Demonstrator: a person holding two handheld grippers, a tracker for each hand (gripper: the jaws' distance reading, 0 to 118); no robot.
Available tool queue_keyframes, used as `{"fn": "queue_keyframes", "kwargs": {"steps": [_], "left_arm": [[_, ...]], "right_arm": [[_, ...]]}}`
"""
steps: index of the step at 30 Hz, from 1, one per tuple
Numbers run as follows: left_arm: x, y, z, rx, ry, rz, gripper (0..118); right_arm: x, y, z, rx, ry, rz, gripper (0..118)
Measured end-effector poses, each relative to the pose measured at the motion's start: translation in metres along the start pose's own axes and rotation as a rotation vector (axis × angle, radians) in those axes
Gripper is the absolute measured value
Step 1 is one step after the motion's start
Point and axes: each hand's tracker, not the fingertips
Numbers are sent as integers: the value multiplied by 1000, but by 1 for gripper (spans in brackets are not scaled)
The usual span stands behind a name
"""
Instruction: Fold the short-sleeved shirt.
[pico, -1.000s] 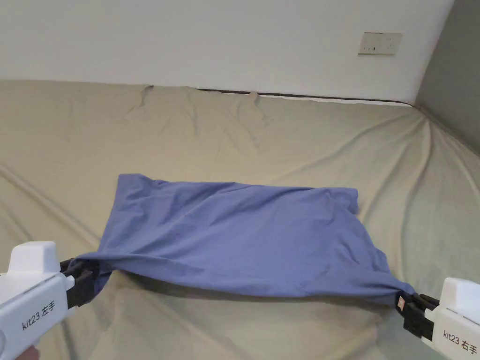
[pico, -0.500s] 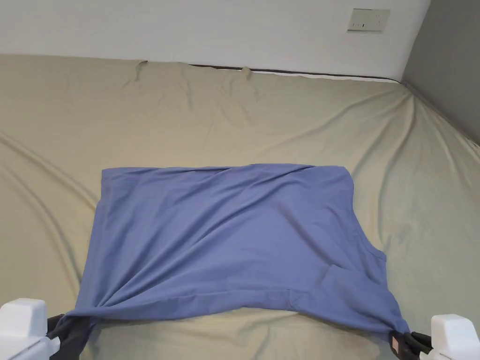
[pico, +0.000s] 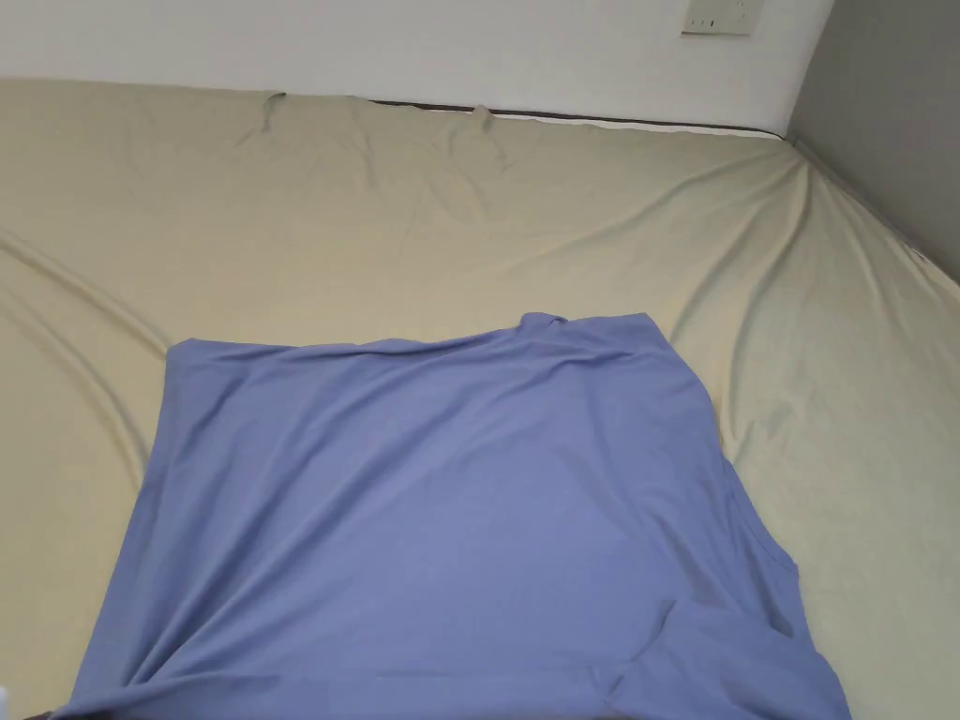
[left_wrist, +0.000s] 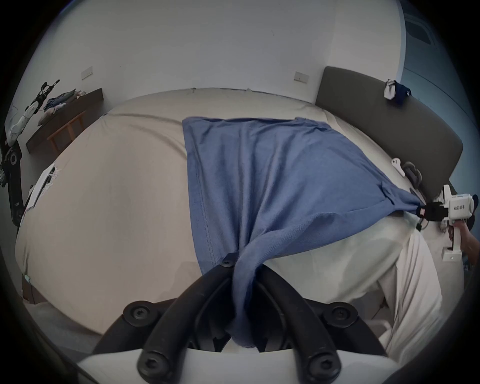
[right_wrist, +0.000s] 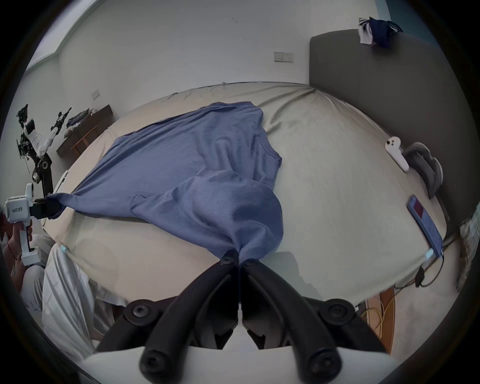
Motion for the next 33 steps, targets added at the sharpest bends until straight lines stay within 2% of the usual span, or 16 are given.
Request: {"fn": "queue_keyframes", "kwargs": {"steps": [12,13,14,15,16,18,19,20,21,24,27,29,30,31,32,33], "left_arm": [[13,-43,17,-65,-3,33,1],[13,-40,21,-46,-4,57,27],[13,-37,27,-22,-7,79,69],[14,-33,34,-12,11,92,107],[16,-31,44,19,47,111,116],[18,-27,78,162,56,150,113],[19,-24,98,248,92,204,114],[17,-20,118,312,143,241,114],[19,-14,134,378,178,250,115],[33,9,171,596,257,251,116],[42,31,187,656,290,235,114],[52,34,191,711,396,141,76],[56,35,187,712,452,104,20],[52,35,180,696,463,123,0],[55,40,180,688,425,146,0],[54,44,177,602,338,142,0]], "right_arm": [[2,-37,19,-30,-8,-81,0],[0,-36,22,-9,4,-86,2],[-2,-35,28,54,13,-84,15],[-6,-32,37,113,3,-84,50],[-13,-28,48,168,-53,-71,108],[-26,-18,72,295,-131,-20,112],[-34,-19,97,561,-156,46,113],[-38,-23,103,489,-163,-31,117],[-46,-6,121,592,-223,-3,118],[-60,8,152,846,-228,39,118],[-73,24,160,856,-228,41,118],[-75,26,162,842,-215,8,113],[-76,25,163,864,-222,-7,88],[-78,26,165,890,-236,11,0],[-75,26,156,833,-236,-109,0],[-82,30,159,907,-304,-87,0]]}}
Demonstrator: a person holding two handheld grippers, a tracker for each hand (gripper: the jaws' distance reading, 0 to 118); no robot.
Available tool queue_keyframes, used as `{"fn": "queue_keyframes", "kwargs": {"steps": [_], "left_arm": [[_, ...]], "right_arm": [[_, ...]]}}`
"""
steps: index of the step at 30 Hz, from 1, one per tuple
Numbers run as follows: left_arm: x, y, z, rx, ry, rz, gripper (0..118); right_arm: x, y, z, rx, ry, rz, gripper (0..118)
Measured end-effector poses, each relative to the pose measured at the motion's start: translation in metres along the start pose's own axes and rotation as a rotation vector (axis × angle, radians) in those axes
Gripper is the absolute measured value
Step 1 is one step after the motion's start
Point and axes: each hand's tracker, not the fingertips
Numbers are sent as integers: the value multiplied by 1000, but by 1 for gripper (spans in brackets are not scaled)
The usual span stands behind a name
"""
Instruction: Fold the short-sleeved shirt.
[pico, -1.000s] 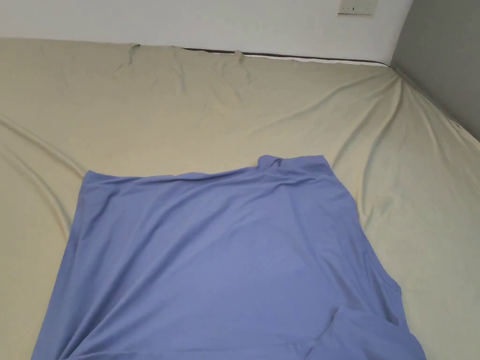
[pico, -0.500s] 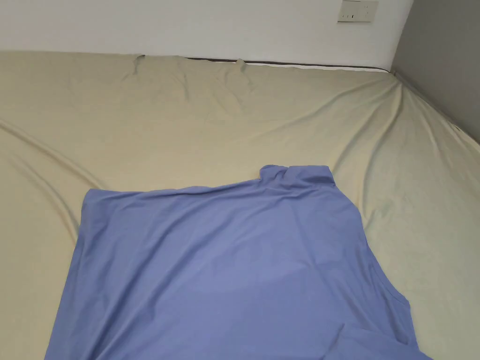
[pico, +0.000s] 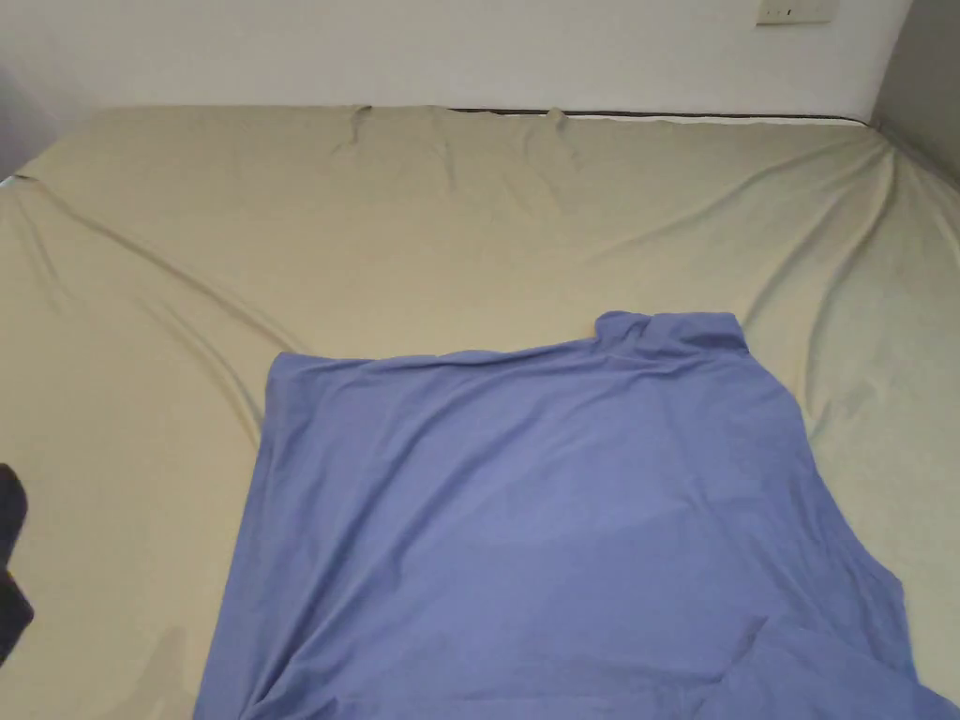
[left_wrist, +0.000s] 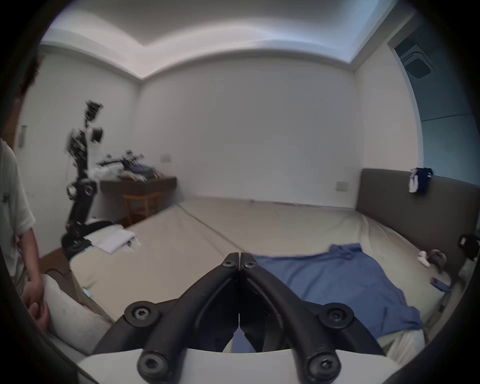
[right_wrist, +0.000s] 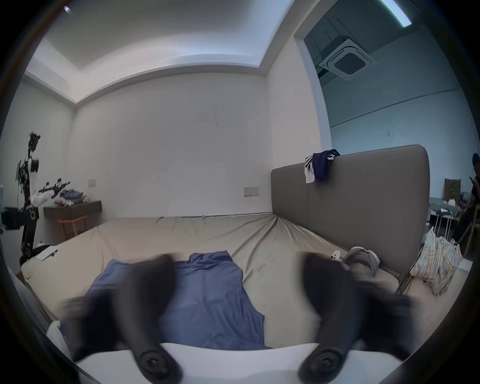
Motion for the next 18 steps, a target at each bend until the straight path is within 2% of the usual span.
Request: {"fn": "queue_keyframes", "kwargs": {"steps": [1,2,4,5,8,11,12,14,15,16,18], "left_arm": [[4,-6,0,13,7,-5,0],[9,-13,-1,1,16,-42,0],[11,-37,3,-95,12,-108,0],[11,-47,3,-143,4,-103,0],[15,-84,-1,-331,-2,-121,0],[24,-128,-14,-516,-40,-191,0],[27,-139,-22,-573,-49,-184,4],[32,-157,-37,-662,-94,-206,92],[35,-164,-45,-688,-75,-240,118],[39,-169,-52,-705,-47,-256,110],[39,-168,-61,-666,-55,-261,109]], "right_arm": [[1,-8,-8,-177,121,-84,0],[-3,-5,-7,-80,74,-28,0],[-3,-6,0,-172,84,-77,0],[-4,-2,2,-138,84,-32,0],[6,-11,-1,-183,105,-76,0],[12,-13,-2,-203,116,-68,0],[8,-20,-6,-222,125,-54,0],[10,-22,-8,-237,142,-58,0],[12,-23,-9,-245,151,-57,0],[23,-44,-5,-240,154,-69,0],[37,-54,-3,-256,162,-64,0]]}}
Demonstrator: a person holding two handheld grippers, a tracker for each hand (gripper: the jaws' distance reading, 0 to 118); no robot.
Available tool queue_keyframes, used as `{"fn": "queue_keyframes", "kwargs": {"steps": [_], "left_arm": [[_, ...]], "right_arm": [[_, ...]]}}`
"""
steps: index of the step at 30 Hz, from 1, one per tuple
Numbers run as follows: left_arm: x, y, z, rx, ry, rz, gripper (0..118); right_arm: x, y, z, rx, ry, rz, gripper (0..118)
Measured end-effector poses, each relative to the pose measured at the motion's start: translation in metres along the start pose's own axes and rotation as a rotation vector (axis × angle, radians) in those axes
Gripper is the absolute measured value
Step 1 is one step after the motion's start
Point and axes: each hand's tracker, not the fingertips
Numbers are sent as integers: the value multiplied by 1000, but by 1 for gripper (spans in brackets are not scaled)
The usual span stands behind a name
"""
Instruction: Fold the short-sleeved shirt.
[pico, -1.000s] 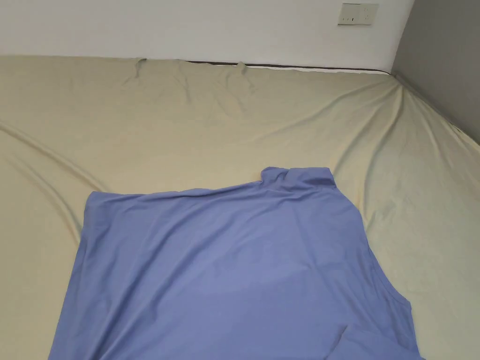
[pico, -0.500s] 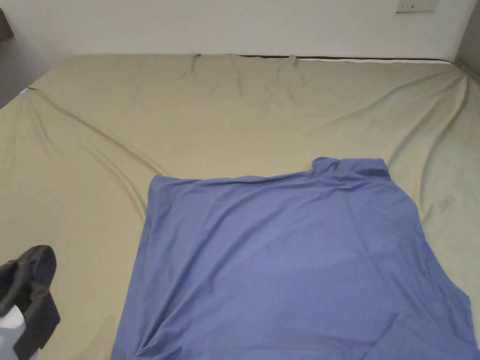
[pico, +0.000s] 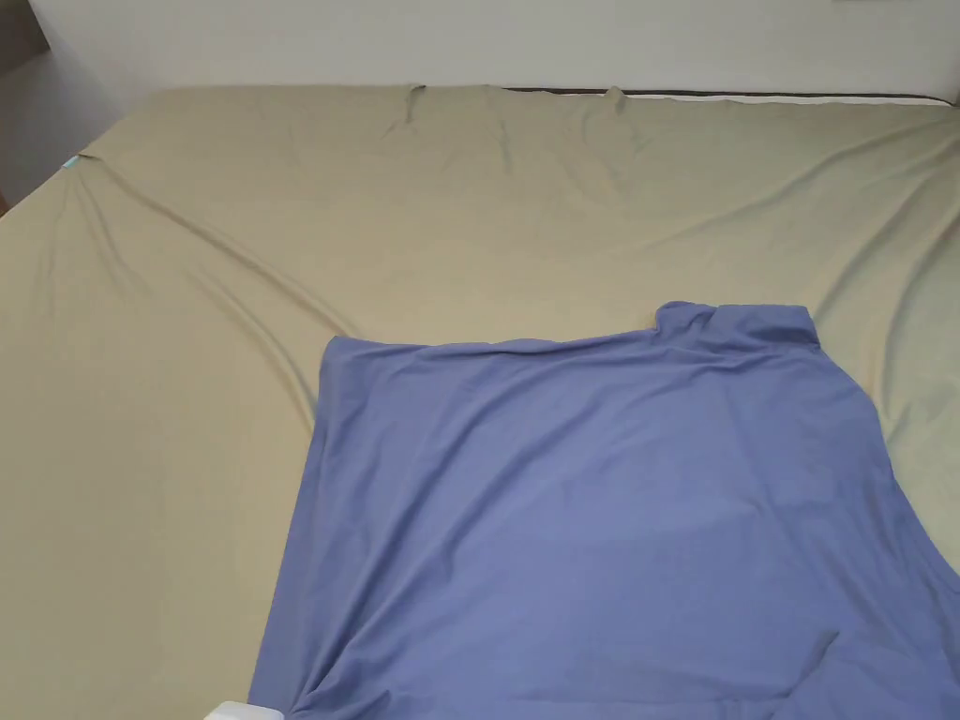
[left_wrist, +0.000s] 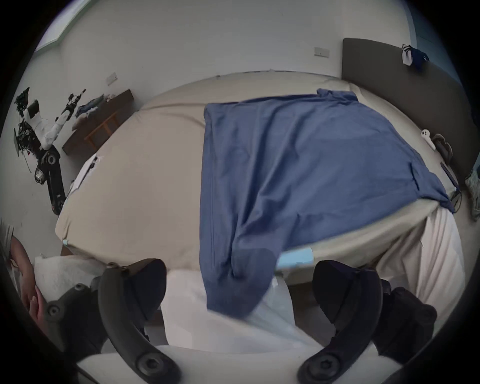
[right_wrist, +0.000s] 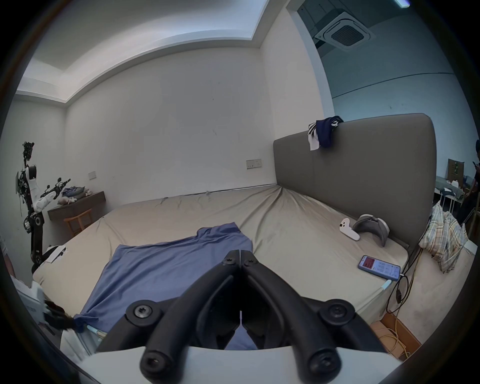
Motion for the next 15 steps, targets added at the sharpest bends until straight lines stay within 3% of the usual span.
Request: {"fn": "queue_keyframes", "kwargs": {"steps": [1,2,3,6,7,9,10,12,15], "left_arm": [[2,5,-5,10,17,7,109],[2,11,-11,2,20,10,109],[2,16,-17,-14,28,3,109],[5,26,-42,-63,60,-47,108],[4,28,-47,-126,57,-46,87],[-4,31,-51,-90,-68,66,0],[0,31,-47,-49,-49,104,0],[5,33,-45,-72,-26,9,0],[3,36,-37,-44,-48,65,0]], "right_arm": [[7,-2,1,-8,3,-4,0],[-41,10,-14,-36,1,44,0],[-54,11,-19,-41,4,45,0],[-59,12,-26,-65,9,61,0],[-63,14,-29,-70,8,60,0],[-64,13,-33,-81,5,61,0],[-63,16,-33,-91,5,63,0],[-61,14,-37,-116,-2,65,0],[-47,7,-43,-172,8,34,0]]}}
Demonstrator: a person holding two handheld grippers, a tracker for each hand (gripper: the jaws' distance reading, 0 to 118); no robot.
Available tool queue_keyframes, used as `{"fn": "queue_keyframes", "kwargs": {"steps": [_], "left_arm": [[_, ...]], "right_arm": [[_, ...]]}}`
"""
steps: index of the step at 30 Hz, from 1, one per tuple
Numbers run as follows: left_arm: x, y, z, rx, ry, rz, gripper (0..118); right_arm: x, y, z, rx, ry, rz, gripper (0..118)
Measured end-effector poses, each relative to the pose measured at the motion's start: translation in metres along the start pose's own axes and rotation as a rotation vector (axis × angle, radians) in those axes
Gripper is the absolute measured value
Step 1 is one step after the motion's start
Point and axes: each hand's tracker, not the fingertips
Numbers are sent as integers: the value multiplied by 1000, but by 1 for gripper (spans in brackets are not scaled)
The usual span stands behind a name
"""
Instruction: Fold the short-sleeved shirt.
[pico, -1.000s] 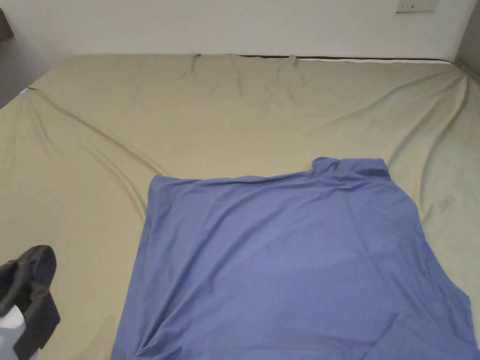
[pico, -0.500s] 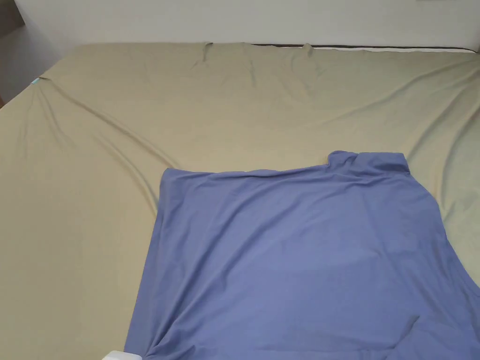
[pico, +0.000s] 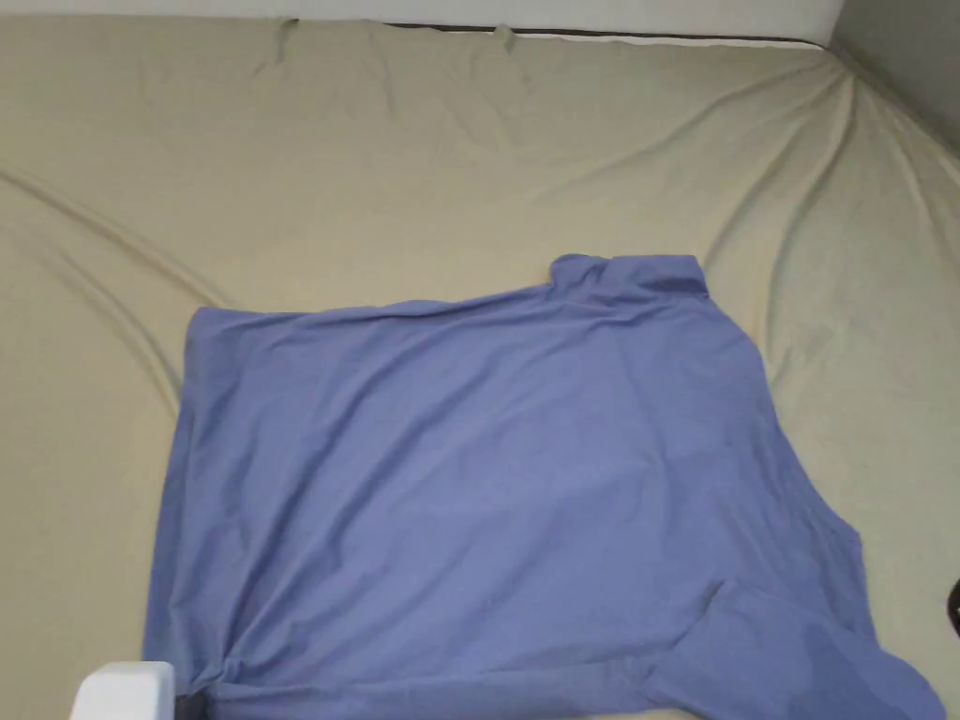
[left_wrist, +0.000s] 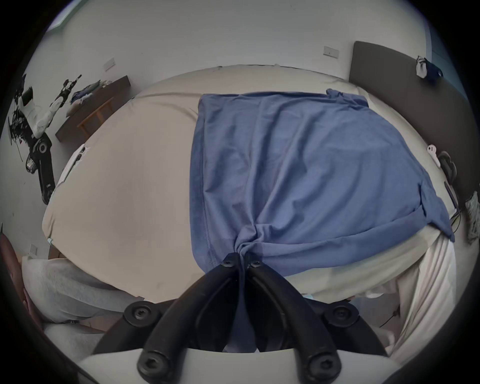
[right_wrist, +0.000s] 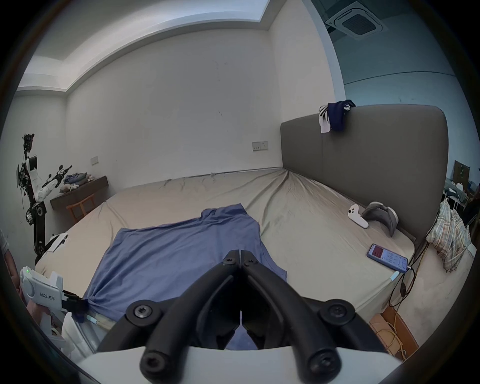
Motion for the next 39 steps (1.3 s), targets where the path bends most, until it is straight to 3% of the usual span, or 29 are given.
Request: {"fn": "queue_keyframes", "kwargs": {"steps": [7,8,10,12,14,15,20,23,25,26,28,31,33,39], "left_arm": [[-3,17,14,53,2,6,0],[-2,19,14,53,3,6,0],[-3,20,15,54,-8,27,0],[-1,22,15,53,-6,31,0],[0,24,14,46,-2,25,0],[0,24,13,46,-3,27,0],[0,27,10,35,-8,29,0],[0,27,9,37,-6,35,0],[0,28,8,28,-7,35,0],[0,28,8,31,-3,36,0],[-1,28,10,27,-9,38,0],[2,27,17,27,-11,39,0],[0,23,21,27,-10,48,0],[0,13,42,20,-14,62,0]], "right_arm": [[41,-31,-42,-330,-76,66,2],[47,-37,-52,-391,-58,52,20],[56,-49,-70,-476,-75,5,118],[62,-68,-85,-538,-43,-31,107],[65,-77,-103,-419,-88,56,109],[68,-75,-107,-504,-67,36,109],[60,-74,-145,-652,-47,99,108],[53,-80,-162,-745,-33,118,90],[53,-73,-163,-743,-30,116,84],[52,-68,-160,-749,2,126,67],[47,-61,-151,-700,85,82,5],[43,-60,-139,-721,81,142,5],[49,-56,-130,-695,100,69,5],[57,-38,-104,-613,81,31,5]]}}
